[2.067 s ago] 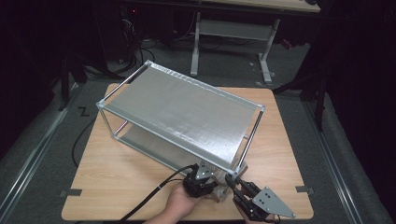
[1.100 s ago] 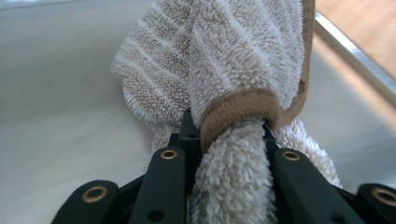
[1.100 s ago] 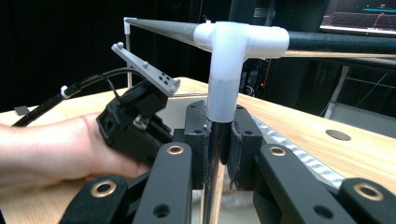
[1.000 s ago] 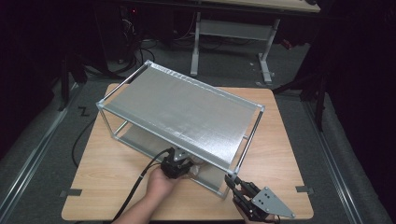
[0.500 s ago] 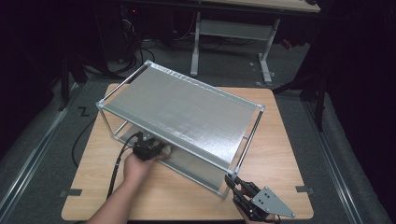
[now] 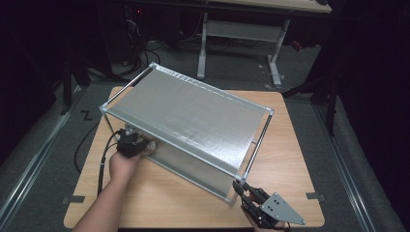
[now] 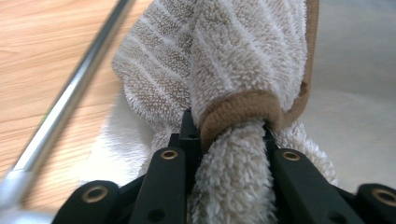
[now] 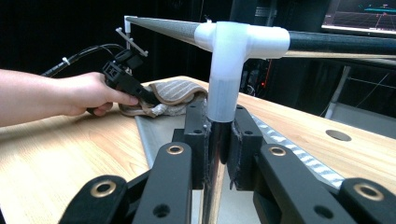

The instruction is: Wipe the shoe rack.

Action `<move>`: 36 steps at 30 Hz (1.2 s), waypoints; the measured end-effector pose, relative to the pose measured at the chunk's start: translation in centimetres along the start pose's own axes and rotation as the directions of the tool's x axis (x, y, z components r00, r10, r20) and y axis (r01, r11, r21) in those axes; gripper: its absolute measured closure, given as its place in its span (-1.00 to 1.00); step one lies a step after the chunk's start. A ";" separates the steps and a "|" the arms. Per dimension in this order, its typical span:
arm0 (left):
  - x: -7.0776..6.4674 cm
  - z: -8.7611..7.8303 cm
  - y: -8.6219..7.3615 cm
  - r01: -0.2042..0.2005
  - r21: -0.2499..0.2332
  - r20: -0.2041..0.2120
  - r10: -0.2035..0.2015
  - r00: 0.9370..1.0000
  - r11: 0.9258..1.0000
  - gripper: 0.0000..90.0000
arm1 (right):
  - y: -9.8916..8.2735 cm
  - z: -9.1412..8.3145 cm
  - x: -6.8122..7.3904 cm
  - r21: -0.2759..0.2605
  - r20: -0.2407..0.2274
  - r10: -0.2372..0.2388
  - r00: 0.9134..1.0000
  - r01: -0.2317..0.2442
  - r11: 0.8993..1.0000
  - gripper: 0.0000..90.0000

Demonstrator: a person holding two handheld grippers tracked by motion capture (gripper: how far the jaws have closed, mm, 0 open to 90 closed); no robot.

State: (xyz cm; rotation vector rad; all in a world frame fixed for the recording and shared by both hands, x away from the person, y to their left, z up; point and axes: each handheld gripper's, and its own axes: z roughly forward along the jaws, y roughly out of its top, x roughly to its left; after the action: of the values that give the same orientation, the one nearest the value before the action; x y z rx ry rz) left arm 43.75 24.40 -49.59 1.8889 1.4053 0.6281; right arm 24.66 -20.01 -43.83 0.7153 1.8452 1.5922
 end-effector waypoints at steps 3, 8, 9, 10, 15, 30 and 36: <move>0.7 -0.2 -0.1 0.016 -0.005 -0.023 -0.016 1.000 1.000 0.64 | 0.0 0.0 0.0 0.000 0.001 0.000 1.000 0.000 1.000 0.79; 1.8 -0.4 -0.3 0.020 -0.012 -0.050 -0.020 0.999 1.000 0.63 | 0.0 0.0 0.0 -0.001 0.002 -0.003 1.000 0.003 1.000 0.79; 2.0 -0.5 -0.3 0.019 -0.011 -0.057 -0.020 0.998 1.000 0.63 | 0.0 0.0 0.0 0.000 0.002 -0.004 1.000 0.004 1.000 0.79; 2.4 -0.6 -0.4 0.016 -0.008 -0.062 -0.016 0.998 1.000 0.63 | 0.0 0.0 0.0 0.000 0.003 -0.004 1.000 0.004 1.000 0.79; 3.4 -0.8 -0.5 0.040 -0.017 -0.091 -0.041 0.995 0.999 0.62 | 0.0 0.0 0.0 0.005 0.005 -0.002 1.000 0.002 1.000 0.79; 0.9 -3.1 -1.3 -0.019 -0.150 0.005 0.020 1.000 0.989 0.64 | 0.0 0.0 -0.6 0.008 0.032 0.015 0.999 -0.015 1.000 0.79; -1.7 -5.6 -3.3 -0.037 -0.220 0.086 0.057 0.995 0.975 0.65 | -0.1 0.1 -0.9 0.002 0.041 0.015 0.999 -0.015 1.000 0.79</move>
State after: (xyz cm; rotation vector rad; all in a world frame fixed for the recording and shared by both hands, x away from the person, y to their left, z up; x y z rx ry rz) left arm 37.08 24.71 -48.47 1.7577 1.1859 0.6804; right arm 25.31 -20.60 -43.81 0.7595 1.8165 1.5735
